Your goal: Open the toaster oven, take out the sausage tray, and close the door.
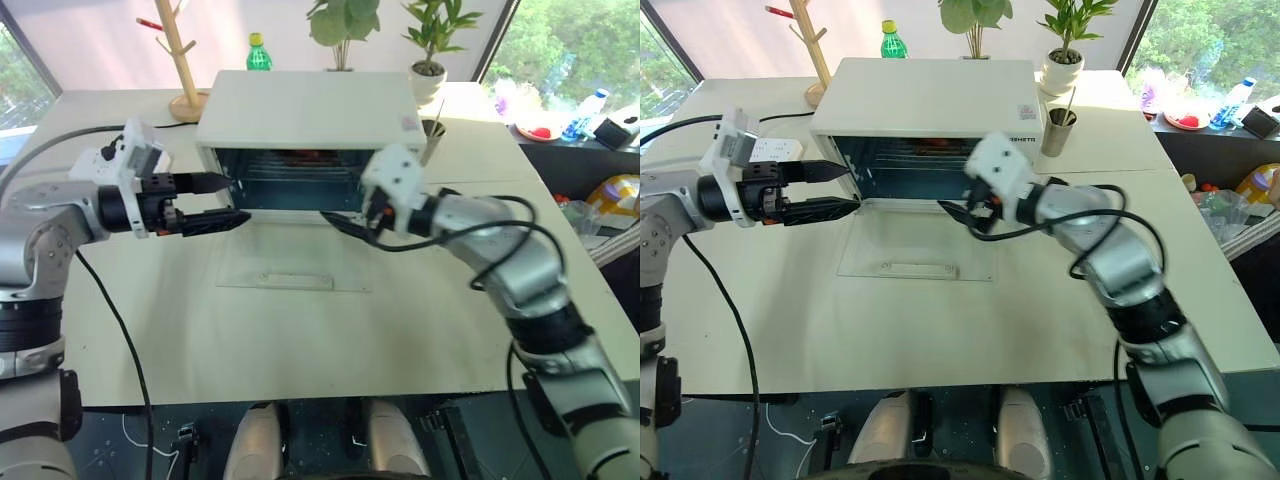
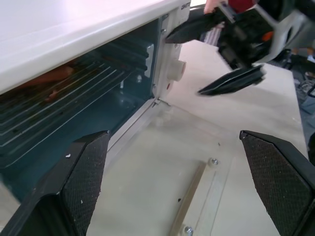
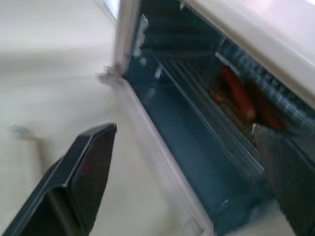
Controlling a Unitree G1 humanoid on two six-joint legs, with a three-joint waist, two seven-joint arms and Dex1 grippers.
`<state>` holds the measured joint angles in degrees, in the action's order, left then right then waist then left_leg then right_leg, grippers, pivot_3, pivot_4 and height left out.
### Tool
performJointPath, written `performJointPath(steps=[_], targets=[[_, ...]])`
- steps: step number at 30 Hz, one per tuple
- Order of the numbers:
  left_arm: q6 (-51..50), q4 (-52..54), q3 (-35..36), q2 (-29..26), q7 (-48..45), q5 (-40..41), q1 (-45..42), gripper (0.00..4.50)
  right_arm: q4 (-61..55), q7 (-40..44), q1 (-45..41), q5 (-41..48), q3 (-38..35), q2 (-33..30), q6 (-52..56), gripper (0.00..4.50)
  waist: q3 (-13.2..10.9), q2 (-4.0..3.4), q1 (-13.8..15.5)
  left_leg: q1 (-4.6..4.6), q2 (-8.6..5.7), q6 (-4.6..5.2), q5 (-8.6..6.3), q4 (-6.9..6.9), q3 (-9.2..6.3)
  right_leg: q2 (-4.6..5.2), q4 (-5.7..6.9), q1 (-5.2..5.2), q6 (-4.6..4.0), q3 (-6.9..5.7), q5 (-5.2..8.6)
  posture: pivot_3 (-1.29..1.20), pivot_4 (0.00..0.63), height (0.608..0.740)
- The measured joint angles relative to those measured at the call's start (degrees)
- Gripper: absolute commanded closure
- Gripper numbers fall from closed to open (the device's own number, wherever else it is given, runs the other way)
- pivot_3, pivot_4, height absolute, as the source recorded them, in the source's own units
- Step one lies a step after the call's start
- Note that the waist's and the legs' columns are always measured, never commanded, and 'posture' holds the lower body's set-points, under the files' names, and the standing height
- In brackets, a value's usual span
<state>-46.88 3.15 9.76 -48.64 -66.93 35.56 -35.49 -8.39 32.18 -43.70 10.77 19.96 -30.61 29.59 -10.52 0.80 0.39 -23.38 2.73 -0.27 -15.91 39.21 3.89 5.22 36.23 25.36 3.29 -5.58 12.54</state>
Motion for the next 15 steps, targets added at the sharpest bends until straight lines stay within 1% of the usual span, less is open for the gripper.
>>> performJointPath(steps=[3,6,15], targets=[[0.81,-0.02,-0.29,-0.15,0.56,-0.16,0.56,0.04,10.54,-1.54,-4.99,-7.66,4.21,4.26,-7.05,0.0,0.0,0.01,-0.12,0.0,0.0,0.0,0.0,0.0,0.03,0.01,-0.01,0.0,0.0,0.0,0.0,0.0,0.15,0.717],[1.27,-0.26,-0.9,-0.16,0.84,-0.36,0.61,0.04,20.13,-2.7,-8.22,-12.8,5.64,8.12,-13.28,0.0,-0.01,0.01,-0.13,-0.01,0.0,-0.02,0.01,-0.01,0.02,0.0,0.0,0.0,0.0,0.0,0.0,0.0,0.15,0.717],[3.53,-3.09,-2.64,0.67,1.09,-1.36,-1.39,0.04,43.87,-7.36,-15.75,-25.08,7.55,14.03,-29.38,0.0,-0.01,0.01,-1.38,0.01,0.0,-0.28,0.16,-0.03,0.01,0.01,0.06,0.01,-0.01,0.01,-0.02,0.0,0.15,0.717]])
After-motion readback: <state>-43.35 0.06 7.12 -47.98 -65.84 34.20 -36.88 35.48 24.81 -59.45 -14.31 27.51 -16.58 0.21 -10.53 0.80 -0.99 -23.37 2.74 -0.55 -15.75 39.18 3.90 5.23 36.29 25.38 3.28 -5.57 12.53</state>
